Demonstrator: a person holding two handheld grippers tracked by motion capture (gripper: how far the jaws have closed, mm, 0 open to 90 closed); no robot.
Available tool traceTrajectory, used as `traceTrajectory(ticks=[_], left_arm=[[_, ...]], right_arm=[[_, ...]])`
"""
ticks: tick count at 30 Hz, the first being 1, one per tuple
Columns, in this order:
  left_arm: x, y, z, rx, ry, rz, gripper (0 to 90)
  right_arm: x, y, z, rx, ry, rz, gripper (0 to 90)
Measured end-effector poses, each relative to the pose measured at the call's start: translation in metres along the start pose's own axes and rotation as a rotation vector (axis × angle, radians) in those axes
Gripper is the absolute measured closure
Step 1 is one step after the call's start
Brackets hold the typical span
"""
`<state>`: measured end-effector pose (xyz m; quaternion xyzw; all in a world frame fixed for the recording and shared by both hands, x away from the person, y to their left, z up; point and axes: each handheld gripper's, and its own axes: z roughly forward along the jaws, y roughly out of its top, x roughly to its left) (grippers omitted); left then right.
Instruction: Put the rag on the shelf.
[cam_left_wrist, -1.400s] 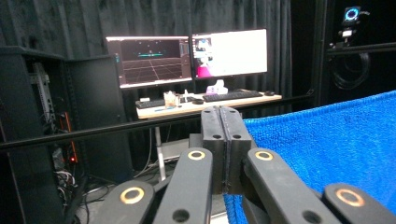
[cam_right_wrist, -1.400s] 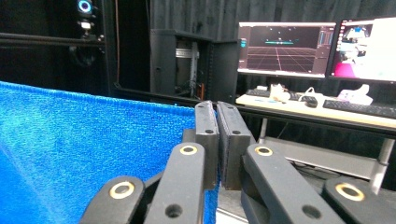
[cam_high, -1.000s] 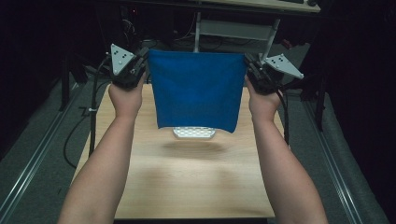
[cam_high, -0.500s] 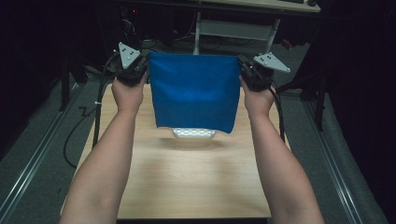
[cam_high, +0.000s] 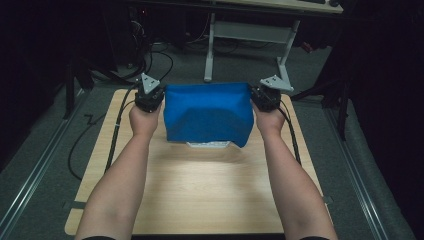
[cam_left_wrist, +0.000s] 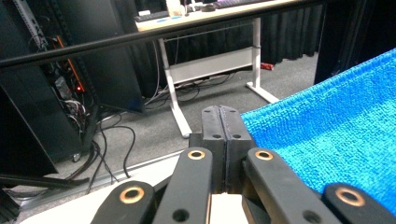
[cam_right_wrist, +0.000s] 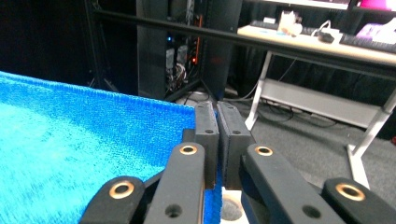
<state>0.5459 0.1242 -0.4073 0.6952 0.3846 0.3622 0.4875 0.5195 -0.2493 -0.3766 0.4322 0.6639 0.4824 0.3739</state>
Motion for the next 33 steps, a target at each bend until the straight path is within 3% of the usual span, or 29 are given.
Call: traceTrajectory(ticks=[3,18,33], left_arm=[[-0.003,-0.011,0.001,0.015,-0.014,-0.002,90.0],[-0.015,-0.048,-0.01,0.074,-0.021,-0.04,90.0],[-0.023,-0.082,-0.007,0.149,-0.059,-0.073,90.0]], right_arm=[[-0.001,-0.016,0.002,0.019,0.012,0.013,88.5],[0.007,-0.061,-0.001,0.081,0.028,0.038,88.4],[0.01,-0.083,-0.002,0.116,0.049,0.068,88.3]])
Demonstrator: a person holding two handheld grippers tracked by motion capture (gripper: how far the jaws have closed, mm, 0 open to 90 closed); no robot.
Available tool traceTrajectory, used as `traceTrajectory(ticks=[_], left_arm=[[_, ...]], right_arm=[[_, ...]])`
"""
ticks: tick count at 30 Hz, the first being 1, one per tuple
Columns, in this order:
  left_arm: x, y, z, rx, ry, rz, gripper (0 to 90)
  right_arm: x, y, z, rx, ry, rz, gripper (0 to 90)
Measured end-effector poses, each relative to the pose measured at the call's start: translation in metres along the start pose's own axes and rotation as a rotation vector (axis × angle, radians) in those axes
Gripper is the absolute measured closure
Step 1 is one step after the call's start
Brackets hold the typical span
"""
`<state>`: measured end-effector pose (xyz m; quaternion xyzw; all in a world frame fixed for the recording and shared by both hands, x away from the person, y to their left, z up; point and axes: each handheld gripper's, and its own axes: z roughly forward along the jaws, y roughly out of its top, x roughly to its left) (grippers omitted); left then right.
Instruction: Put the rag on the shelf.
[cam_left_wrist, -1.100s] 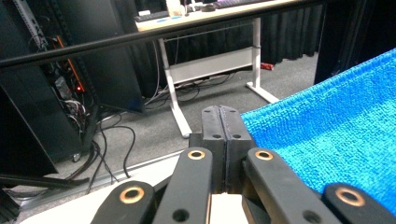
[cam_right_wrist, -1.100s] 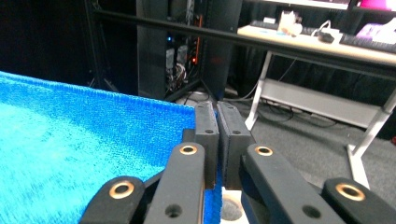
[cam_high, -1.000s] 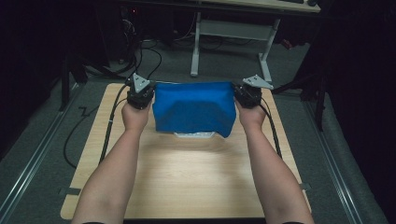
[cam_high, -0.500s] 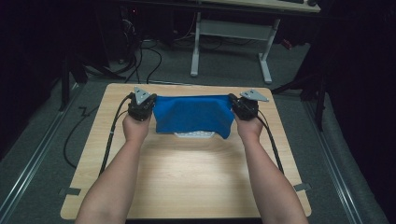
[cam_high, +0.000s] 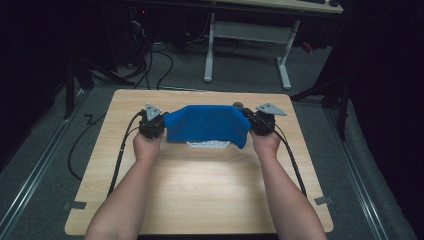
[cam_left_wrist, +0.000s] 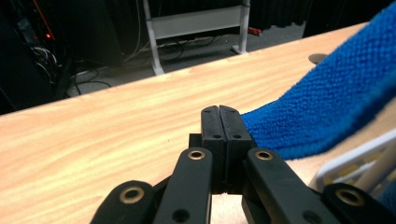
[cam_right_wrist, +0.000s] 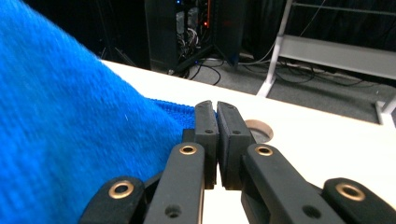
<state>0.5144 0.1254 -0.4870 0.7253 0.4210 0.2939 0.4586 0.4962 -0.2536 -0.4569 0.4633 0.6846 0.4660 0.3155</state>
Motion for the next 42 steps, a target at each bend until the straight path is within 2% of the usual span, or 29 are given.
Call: traceTrajectory(ticks=[6,22,33,35,36,38,42], left_arm=[[-0.004,-0.008,0.004,0.024,-0.01,-0.001,90.0],[-0.007,-0.022,0.009,0.077,-0.027,-0.021,90.0],[-0.008,-0.027,0.01,0.08,-0.032,-0.028,89.6],[-0.009,-0.026,0.009,0.075,-0.032,-0.032,88.3],[-0.009,-0.026,0.009,0.073,-0.03,-0.033,83.8],[-0.008,-0.024,0.007,0.064,-0.038,-0.031,83.2],[-0.008,-0.022,0.003,0.062,-0.035,-0.026,75.9]], right_arm=[[-0.001,-0.013,0.002,0.026,-0.002,0.019,88.3],[0.0,-0.032,0.004,0.057,-0.003,0.021,88.2],[-0.001,-0.044,0.005,0.072,0.002,0.04,87.0],[-0.002,-0.044,0.005,0.076,-0.001,0.052,82.4],[-0.004,-0.044,0.004,0.077,-0.005,0.061,78.3],[-0.004,-0.043,0.003,0.076,-0.008,0.063,77.1],[-0.009,-0.038,-0.001,0.068,-0.018,0.067,74.7]])
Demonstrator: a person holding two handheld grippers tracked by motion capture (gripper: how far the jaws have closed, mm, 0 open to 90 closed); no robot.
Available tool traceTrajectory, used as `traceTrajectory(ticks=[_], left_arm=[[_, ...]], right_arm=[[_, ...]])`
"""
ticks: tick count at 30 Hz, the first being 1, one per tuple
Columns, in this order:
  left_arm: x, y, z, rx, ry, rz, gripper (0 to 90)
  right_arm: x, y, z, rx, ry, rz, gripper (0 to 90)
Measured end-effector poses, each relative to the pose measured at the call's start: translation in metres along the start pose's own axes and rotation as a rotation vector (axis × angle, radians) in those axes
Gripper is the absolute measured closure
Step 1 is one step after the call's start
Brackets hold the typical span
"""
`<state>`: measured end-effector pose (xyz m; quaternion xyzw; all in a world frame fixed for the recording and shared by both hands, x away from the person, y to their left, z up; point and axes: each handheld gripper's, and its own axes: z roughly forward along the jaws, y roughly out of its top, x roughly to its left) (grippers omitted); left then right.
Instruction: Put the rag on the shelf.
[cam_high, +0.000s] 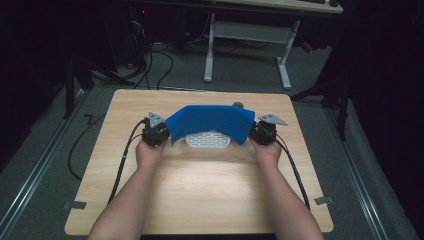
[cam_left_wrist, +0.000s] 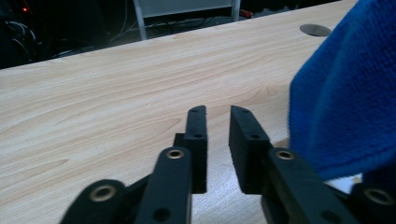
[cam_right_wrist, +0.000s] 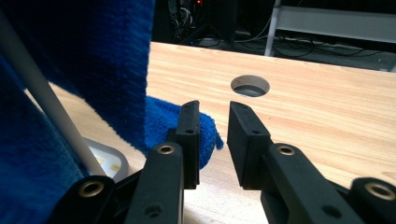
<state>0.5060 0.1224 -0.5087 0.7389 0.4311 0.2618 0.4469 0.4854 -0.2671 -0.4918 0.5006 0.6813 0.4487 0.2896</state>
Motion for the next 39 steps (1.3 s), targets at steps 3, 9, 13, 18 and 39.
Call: traceTrajectory(ticks=[3,9,13,18,39], left_arm=[[0.001,0.002,-0.003,0.001,0.006,-0.007,72.0],[0.005,0.006,-0.013,-0.016,0.025,-0.023,65.9],[0.007,0.007,-0.021,-0.025,0.046,-0.03,62.2],[0.011,0.007,-0.031,-0.026,0.06,-0.032,60.4],[0.014,0.002,-0.05,-0.019,0.131,0.004,58.1]], right_arm=[[-0.002,0.002,-0.004,0.0,-0.007,0.001,71.6],[-0.003,0.007,-0.011,-0.005,-0.02,-0.007,68.9],[-0.003,0.01,-0.019,-0.006,-0.029,-0.017,67.5],[-0.004,0.015,-0.031,-0.014,-0.041,-0.029,64.7],[-0.016,0.015,-0.055,-0.019,-0.09,-0.038,63.3]])
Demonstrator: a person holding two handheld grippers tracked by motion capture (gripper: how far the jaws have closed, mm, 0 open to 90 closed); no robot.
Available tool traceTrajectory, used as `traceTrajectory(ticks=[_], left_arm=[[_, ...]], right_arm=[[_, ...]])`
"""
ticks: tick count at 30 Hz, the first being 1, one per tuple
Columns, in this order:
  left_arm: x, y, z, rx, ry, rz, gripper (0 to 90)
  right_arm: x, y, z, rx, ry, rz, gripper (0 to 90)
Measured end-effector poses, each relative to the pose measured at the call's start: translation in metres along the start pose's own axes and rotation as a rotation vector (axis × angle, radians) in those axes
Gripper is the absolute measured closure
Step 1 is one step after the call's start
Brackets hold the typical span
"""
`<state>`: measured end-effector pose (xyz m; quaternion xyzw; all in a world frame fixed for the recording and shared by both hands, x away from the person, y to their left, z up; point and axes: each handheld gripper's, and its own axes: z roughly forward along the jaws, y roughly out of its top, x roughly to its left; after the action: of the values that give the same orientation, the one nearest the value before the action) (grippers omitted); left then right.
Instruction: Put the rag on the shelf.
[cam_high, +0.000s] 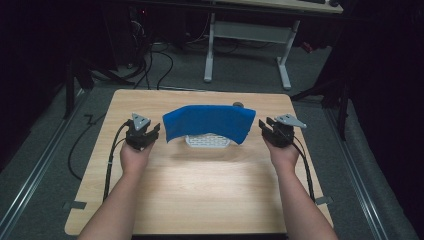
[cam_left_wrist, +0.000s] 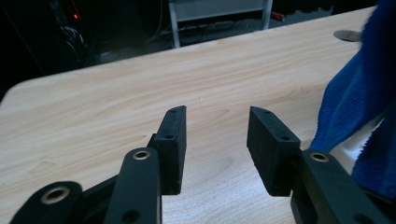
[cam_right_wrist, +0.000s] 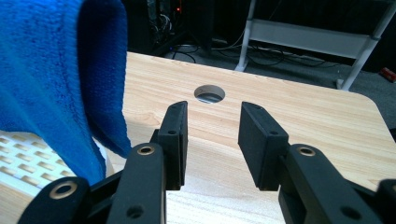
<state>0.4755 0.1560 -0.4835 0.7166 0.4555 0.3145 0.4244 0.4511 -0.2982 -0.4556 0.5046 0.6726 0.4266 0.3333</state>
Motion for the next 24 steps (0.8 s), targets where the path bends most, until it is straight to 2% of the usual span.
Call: traceTrajectory(ticks=[5,7,9,11,13,15,17,20,22,24], left_arm=[[-0.004,0.0,-0.014,-0.016,0.027,-0.026,58.3],[-0.006,0.0,-0.022,-0.016,0.033,-0.029,57.9],[-0.009,-0.001,-0.029,-0.014,0.039,-0.026,57.9],[-0.012,-0.002,-0.037,-0.018,0.043,-0.018,57.8],[-0.016,-0.003,-0.045,-0.023,0.04,-0.017,57.8],[-0.021,-0.005,-0.053,-0.021,0.036,-0.013,57.5],[-0.024,-0.008,-0.057,-0.015,0.022,-0.012,56.8],[-0.03,-0.013,-0.066,-0.009,0.006,-0.001,56.6],[-0.033,-0.016,-0.072,-0.007,-0.008,0.0,56.4],[-0.035,-0.019,-0.077,-0.009,-0.02,-0.001,56.1]], right_arm=[[0.003,0.001,-0.007,-0.006,0.004,-0.015,63.3],[0.003,-0.001,-0.013,-0.032,0.004,-0.017,63.5],[0.003,-0.003,-0.018,-0.018,0.006,-0.007,63.2],[0.005,-0.007,-0.023,-0.004,-0.001,-0.022,63.1],[0.005,-0.01,-0.029,-0.024,-0.005,-0.032,62.9],[0.006,-0.013,-0.035,-0.003,0.005,-0.021,62.1],[0.008,-0.017,-0.042,-0.025,0.007,-0.035,62.0],[0.012,-0.02,-0.05,-0.014,0.01,-0.059,60.5],[0.016,-0.023,-0.058,-0.036,0.017,-0.075,60.0],[0.019,-0.025,-0.063,-0.028,0.023,-0.089,59.3]])
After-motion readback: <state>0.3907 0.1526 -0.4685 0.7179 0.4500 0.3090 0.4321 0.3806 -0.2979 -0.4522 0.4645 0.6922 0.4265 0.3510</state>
